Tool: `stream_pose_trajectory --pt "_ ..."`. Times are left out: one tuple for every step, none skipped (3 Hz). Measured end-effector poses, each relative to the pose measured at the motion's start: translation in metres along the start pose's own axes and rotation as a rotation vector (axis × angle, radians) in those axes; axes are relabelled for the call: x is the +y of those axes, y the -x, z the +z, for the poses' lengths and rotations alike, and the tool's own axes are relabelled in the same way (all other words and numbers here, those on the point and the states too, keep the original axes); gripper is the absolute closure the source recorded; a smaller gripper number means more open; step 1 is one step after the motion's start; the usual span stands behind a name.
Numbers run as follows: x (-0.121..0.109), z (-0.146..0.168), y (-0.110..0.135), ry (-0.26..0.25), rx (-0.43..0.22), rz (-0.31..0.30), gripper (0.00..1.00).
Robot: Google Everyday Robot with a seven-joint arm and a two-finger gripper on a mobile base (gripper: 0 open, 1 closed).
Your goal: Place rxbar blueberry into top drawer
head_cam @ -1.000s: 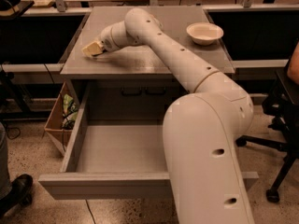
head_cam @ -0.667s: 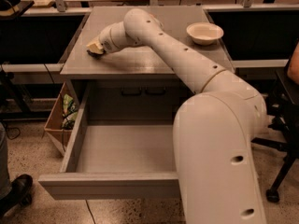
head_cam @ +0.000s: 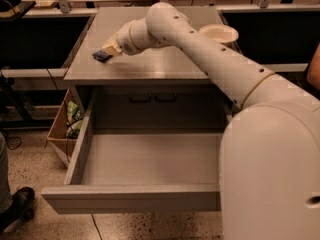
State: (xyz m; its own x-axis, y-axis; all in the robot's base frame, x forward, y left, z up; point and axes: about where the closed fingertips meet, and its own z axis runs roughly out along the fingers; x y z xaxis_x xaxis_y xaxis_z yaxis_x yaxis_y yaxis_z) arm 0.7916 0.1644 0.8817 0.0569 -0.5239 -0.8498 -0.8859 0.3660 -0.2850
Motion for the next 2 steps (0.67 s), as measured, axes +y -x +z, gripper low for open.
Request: stream_pose_trajectory --pt "-0.002 -0.021 -0.006 0.027 0.021 -0.033 0.84" --pt "-0.014 -0.018 -0.013 0.068 0.025 0.008 0.53"
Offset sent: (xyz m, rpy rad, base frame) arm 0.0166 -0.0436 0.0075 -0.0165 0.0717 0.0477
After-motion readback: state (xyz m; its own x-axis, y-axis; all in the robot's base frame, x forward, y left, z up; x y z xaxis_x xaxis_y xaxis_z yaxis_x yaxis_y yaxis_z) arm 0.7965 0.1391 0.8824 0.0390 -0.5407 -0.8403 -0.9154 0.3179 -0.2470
